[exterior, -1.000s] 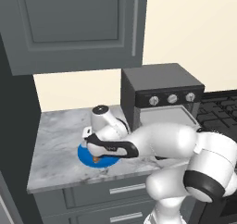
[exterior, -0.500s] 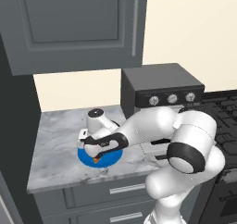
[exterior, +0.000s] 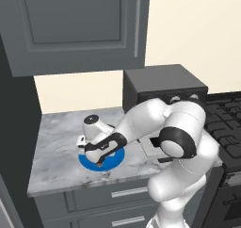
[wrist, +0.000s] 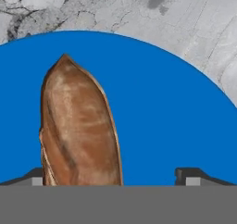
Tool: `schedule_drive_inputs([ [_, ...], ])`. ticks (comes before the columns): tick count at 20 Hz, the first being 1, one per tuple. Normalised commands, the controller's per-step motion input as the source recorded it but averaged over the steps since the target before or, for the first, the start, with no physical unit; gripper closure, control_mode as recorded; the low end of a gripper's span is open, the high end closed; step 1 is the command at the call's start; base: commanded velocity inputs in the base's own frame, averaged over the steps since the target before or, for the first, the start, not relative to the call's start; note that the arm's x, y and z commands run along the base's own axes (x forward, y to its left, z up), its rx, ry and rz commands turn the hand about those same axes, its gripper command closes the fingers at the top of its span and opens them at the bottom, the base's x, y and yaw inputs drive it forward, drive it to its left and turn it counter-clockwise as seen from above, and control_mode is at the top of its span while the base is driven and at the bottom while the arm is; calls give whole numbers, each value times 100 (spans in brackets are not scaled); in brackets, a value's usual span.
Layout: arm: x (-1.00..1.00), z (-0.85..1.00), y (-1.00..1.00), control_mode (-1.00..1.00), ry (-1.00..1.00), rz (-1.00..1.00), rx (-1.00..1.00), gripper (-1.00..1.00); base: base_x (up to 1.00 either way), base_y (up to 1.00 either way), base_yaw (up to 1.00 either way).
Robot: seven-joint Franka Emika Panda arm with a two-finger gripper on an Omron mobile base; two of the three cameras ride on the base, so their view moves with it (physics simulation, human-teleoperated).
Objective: Pull the toaster oven rack outwards. Pick up the baguette from the plate and place it on the toaster oven rack. Close the toaster oven door fully and set the temperature to the lowest setting.
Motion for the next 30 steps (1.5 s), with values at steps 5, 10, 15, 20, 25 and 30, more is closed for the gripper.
schedule_drive_inputs([
  [5, 0, -48, 0, -100, 0, -3, -4, 100, 0, 0, 0],
  [10, 0, -20, -14, -100, 0, -9, 1, 100, 0, 0, 0],
  [15, 0, 3, -47, -100, -1, -16, 10, 100, 0, 0, 0],
  [20, 0, 36, -38, -100, -9, -18, 13, 100, 0, 0, 0],
  [25, -2, 63, -3, -100, -20, -12, 6, 100, 0, 0, 0],
  [30, -4, 60, 0, -100, -12, -8, 0, 100, 0, 0, 0],
])
